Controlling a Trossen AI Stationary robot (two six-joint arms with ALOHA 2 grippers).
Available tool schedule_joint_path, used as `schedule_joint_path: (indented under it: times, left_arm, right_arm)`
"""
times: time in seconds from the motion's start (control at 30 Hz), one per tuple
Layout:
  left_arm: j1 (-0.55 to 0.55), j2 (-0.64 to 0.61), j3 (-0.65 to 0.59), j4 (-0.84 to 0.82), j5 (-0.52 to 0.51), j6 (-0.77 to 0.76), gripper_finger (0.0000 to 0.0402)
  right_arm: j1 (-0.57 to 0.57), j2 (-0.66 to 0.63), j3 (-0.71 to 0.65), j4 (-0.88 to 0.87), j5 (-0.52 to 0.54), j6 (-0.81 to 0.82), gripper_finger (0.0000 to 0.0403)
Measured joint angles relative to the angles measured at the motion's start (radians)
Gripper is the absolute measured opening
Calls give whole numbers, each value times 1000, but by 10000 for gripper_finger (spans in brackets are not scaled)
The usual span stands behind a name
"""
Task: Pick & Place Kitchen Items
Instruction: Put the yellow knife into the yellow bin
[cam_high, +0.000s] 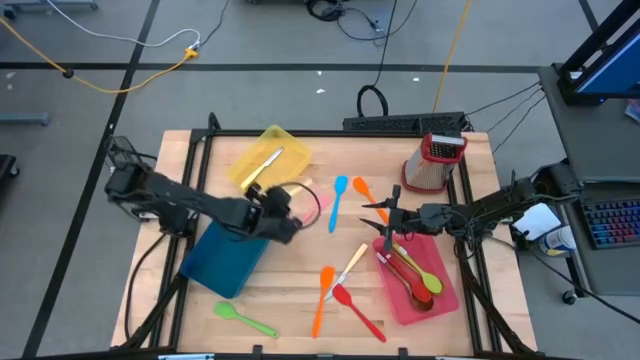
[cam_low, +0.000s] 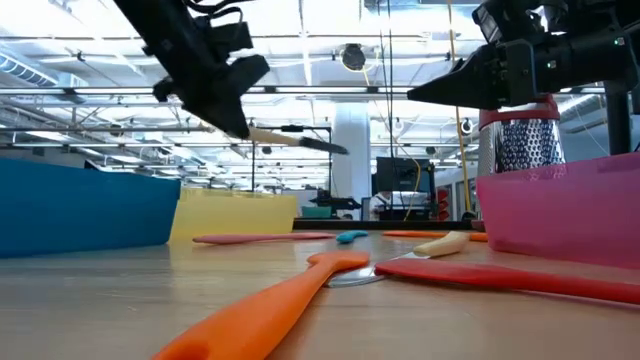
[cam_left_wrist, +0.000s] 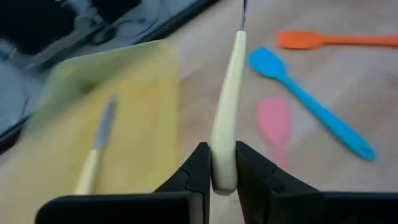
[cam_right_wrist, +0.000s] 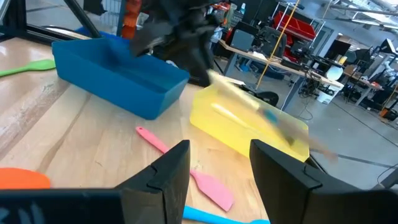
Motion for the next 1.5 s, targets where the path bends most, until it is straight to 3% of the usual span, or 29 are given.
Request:
schedule_joint_path:
  times: [0.17,0.33,0.6,0.97,1.33,1.5]
  left_arm:
    - [114,-32,0,-221,18,-121,59]
    - [239,-12,-23,-342,143,-184,60]
    - [361,-12,-126,-313,227,-185,65]
    - [383,-11,-152,-274,247,-118,72]
    - [380,-11,-152,-5,328,184,74]
    - [380,-11,-152,13,329,247,74]
  right_arm:
    - [0,0,0,-2,0,17,160]
    - [0,0,0,0,0,19,160]
    - [0,0,0,-5,0,19,160]
    - [0,0,0,-4,0,19,160]
    - [0,0,0,-7,0,57,160]
    - [0,0,0,-7,0,92,160]
